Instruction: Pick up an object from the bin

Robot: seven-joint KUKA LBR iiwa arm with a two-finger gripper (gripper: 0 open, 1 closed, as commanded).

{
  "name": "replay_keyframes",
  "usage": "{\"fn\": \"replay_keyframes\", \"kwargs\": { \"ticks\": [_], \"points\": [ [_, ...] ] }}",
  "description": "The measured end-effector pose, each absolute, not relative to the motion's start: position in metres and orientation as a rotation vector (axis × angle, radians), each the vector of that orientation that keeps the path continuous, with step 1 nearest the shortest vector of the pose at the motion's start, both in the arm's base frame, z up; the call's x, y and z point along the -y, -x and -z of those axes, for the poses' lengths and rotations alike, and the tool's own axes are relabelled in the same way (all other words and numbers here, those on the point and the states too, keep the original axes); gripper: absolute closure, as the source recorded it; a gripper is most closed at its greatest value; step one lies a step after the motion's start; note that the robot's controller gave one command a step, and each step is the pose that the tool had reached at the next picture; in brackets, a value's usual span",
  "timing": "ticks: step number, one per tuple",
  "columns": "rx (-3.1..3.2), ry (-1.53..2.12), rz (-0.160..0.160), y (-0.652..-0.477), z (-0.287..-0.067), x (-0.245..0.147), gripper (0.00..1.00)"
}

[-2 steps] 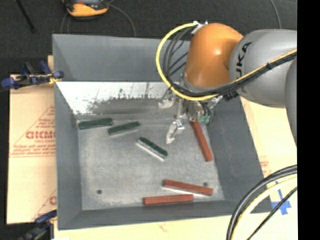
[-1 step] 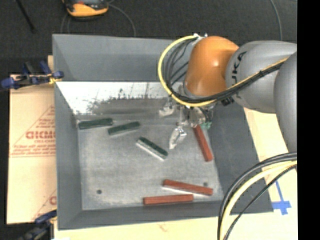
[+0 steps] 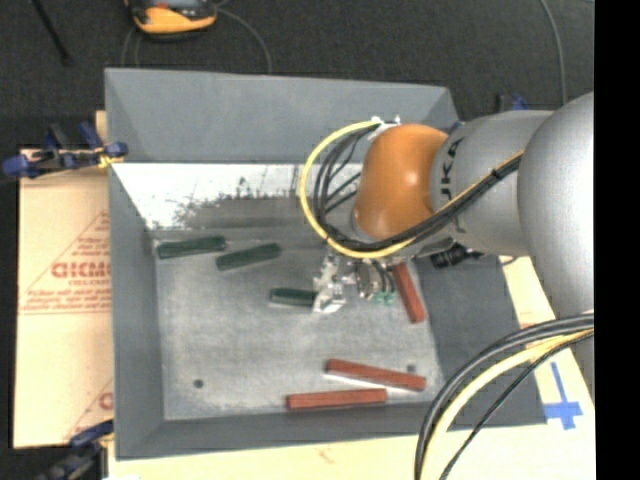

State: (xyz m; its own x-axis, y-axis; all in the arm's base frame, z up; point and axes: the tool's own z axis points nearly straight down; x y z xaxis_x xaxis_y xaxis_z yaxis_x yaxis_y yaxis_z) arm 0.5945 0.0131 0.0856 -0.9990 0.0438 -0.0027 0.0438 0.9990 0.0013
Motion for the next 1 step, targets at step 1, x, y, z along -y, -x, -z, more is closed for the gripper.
{"fn": "replay_keyframes", "kwargs": {
  "ticks": [1],
  "points": [
    [-3.138,-0.069,-0.002,-0.5945,-0.0856,-0.0131,1.00]
  ]
}}
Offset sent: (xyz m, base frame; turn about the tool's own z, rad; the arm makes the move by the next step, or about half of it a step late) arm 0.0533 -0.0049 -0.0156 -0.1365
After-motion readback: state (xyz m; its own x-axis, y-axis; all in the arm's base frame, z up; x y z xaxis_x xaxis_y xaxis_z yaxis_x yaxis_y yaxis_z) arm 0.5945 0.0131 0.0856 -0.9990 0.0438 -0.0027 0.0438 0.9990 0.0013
